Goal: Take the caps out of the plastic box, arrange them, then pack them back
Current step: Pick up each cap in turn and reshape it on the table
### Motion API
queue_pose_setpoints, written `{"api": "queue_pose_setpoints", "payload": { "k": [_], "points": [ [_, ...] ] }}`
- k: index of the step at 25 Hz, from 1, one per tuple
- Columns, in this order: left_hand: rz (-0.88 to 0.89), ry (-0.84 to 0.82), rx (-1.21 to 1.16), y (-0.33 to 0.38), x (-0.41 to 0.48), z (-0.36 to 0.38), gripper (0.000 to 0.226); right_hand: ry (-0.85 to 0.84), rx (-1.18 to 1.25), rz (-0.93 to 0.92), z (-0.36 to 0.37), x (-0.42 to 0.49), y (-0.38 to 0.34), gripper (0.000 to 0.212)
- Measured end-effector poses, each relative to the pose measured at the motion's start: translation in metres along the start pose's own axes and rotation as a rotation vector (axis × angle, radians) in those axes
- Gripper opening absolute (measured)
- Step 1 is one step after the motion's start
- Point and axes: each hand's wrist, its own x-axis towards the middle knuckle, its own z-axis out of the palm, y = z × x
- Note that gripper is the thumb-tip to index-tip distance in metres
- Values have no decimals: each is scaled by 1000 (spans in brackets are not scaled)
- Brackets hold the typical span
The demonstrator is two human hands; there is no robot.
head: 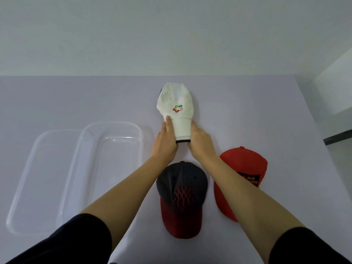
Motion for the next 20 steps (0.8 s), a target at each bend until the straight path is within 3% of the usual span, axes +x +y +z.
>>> {"api": "queue_pose_setpoints", "payload": {
  "k": [4,11,20],
  "points": [
    [25,-34,-377,5,-17,-7,69,22,88,-21,-14,-16,-12,50],
    [151,32,-297,7,-22,-34,54,12,134,-43,-39,-39,-20,54],
    [7,136,-718,42,-48,-40,37,153,353,5,-52,-52,-46,47]
  ]
}}
